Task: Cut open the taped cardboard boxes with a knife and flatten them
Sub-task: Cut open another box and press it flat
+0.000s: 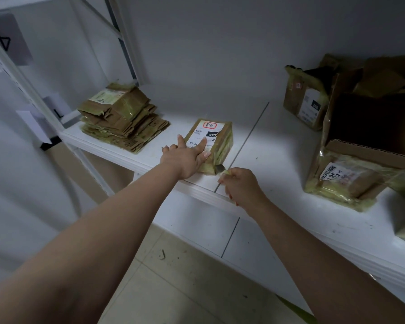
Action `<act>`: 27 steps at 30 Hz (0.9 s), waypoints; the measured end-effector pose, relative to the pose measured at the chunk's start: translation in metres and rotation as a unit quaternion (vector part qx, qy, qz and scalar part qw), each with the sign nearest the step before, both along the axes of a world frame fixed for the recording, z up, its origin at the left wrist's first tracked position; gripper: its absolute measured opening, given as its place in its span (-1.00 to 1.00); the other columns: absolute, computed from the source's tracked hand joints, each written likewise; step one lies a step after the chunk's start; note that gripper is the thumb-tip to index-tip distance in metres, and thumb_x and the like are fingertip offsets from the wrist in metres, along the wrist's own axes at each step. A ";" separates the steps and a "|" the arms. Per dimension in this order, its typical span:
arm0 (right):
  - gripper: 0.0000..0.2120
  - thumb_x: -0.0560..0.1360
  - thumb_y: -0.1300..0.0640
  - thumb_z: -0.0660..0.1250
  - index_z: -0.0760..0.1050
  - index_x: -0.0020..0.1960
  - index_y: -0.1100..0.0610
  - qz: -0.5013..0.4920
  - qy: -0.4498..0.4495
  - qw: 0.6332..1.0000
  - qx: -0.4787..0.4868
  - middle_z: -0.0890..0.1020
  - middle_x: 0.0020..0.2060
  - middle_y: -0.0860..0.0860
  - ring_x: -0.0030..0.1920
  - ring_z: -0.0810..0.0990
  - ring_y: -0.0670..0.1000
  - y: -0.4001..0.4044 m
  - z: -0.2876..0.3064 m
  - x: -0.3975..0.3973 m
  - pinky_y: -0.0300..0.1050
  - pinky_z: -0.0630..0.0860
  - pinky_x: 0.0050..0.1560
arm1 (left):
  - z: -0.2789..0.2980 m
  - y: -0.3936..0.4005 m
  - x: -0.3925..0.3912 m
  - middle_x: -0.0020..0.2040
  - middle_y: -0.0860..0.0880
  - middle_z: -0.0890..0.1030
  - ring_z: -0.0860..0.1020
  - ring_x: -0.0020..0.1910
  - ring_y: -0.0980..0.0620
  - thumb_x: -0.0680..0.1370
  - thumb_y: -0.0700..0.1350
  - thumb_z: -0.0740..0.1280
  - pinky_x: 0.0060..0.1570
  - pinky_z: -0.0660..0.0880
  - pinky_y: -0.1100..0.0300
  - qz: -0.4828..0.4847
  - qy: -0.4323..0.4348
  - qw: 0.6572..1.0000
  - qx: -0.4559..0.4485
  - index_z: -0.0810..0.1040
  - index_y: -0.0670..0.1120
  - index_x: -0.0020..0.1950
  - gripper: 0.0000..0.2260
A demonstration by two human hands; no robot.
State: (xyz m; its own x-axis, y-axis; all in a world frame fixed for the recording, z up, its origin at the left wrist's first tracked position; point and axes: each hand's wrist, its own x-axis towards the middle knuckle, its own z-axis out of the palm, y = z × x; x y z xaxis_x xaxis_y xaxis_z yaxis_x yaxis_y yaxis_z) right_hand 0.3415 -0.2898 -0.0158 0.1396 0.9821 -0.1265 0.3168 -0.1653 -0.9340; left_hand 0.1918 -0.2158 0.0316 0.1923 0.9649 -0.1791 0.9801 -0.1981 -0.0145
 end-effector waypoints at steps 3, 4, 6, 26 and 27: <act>-0.86 0.53 0.16 0.23 0.42 -0.20 0.12 -0.003 -0.168 0.979 0.117 0.47 -0.36 -0.01 -0.29 0.44 0.07 -0.003 -0.012 0.002 -0.18 0.28 -0.32 | 0.000 0.000 0.000 0.55 -0.32 -0.13 0.13 0.47 -0.38 0.61 0.27 -0.18 0.47 -0.02 -0.22 0.003 -0.005 1.000 -0.004 -0.13 0.24 0.56 -0.49; -0.87 0.55 0.14 0.22 0.40 -0.18 0.09 -0.002 -0.195 0.971 0.139 0.47 -0.33 -0.01 -0.29 0.43 0.06 -0.005 -0.014 0.002 -0.17 0.25 -0.33 | 0.000 0.000 -0.001 0.55 -0.32 -0.13 0.13 0.47 -0.38 0.61 0.27 -0.18 0.47 -0.02 -0.22 0.004 -0.007 1.000 -0.005 -0.13 0.24 0.56 -0.49; -0.88 0.56 0.12 0.20 0.45 -0.10 0.13 0.001 -0.222 0.960 0.172 0.48 -0.32 -0.01 -0.30 0.42 0.06 -0.006 -0.017 0.004 -0.20 0.21 -0.41 | 0.001 0.000 -0.001 0.55 -0.32 -0.13 0.13 0.47 -0.38 0.62 0.27 -0.18 0.47 -0.03 -0.22 0.003 -0.010 1.000 -0.005 -0.13 0.24 0.56 -0.49; -0.66 0.50 0.19 0.27 0.27 0.23 0.07 0.102 -0.548 0.806 0.200 0.59 -0.38 0.05 -0.41 0.57 0.15 0.010 -0.033 0.017 -0.23 0.18 -0.46 | 0.000 0.004 -0.001 0.56 -0.29 0.00 0.12 0.50 -0.31 0.61 0.29 -0.07 0.47 -0.12 -0.18 0.010 -0.101 0.995 0.000 0.10 0.26 0.53 -0.52; -0.66 0.53 0.18 0.18 0.25 0.30 0.06 0.121 -0.546 0.810 0.174 0.63 -0.25 0.07 -0.27 0.61 0.17 0.010 -0.032 0.016 -0.16 0.25 -0.38 | 0.000 0.003 0.001 0.55 -0.29 0.04 0.15 0.49 -0.31 0.59 0.33 -0.05 0.47 -0.10 -0.21 0.015 -0.104 0.994 0.006 0.13 0.26 0.53 -0.49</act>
State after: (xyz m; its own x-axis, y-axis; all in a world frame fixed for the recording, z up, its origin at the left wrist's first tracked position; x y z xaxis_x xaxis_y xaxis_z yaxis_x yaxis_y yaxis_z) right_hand 0.3579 -0.2799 -0.0473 -0.2205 0.9473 0.2323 0.9699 0.2382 -0.0506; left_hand 0.1924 -0.2124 0.0318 0.1948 0.9724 -0.1280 0.9678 -0.1694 0.1863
